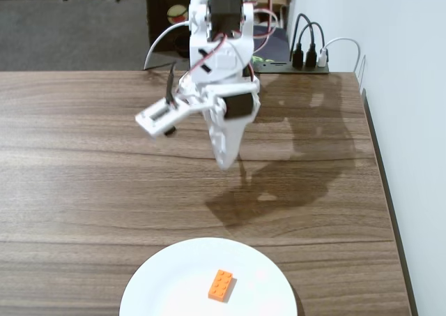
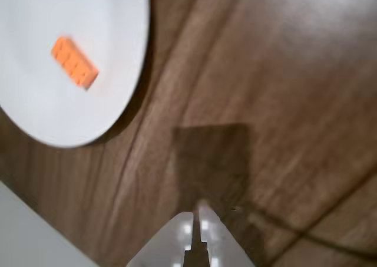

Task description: Grasp a lego block and put it on the plate.

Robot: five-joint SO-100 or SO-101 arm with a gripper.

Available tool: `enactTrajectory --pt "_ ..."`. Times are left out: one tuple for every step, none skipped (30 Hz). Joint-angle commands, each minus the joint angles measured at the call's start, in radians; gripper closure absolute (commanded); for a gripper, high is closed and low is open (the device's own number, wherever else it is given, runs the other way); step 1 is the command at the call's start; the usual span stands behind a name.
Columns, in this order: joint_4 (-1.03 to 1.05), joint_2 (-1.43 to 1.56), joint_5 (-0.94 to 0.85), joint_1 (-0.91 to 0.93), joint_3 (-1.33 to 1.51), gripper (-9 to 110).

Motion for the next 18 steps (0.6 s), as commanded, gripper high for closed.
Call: enactTrajectory --pt "0.012 0.130 0.098 0.023 0.049 101" --pt "0.014 0.160 0.129 0.028 0.072 101" --pt "0.015 0.190 0.153 0.029 0.101 101" --pt "0.014 0.218 0.167 0.032 0.127 101" --pt "0.011 0.249 0.186 0.034 0.158 101" --pt "0.011 0.279 0.206 0.035 0.187 101" --pt "0.009 0.305 0.216 0.035 0.212 101" --pt "0.009 0.331 0.227 0.034 0.236 101" --pt "0.012 0.354 0.238 0.034 0.255 101" --pt "0.017 0.380 0.249 0.034 0.275 101" --pt "0.021 0.405 0.255 0.035 0.290 101" --pt "0.028 0.430 0.259 0.038 0.305 101" --pt "0.037 0.456 0.261 0.040 0.318 101" --pt "0.046 0.486 0.262 0.040 0.330 101" --pt "0.058 0.517 0.262 0.040 0.341 101" --pt "0.067 0.548 0.264 0.040 0.350 101" --pt "0.077 0.574 0.264 0.040 0.359 101" --pt "0.086 0.598 0.265 0.040 0.367 101"
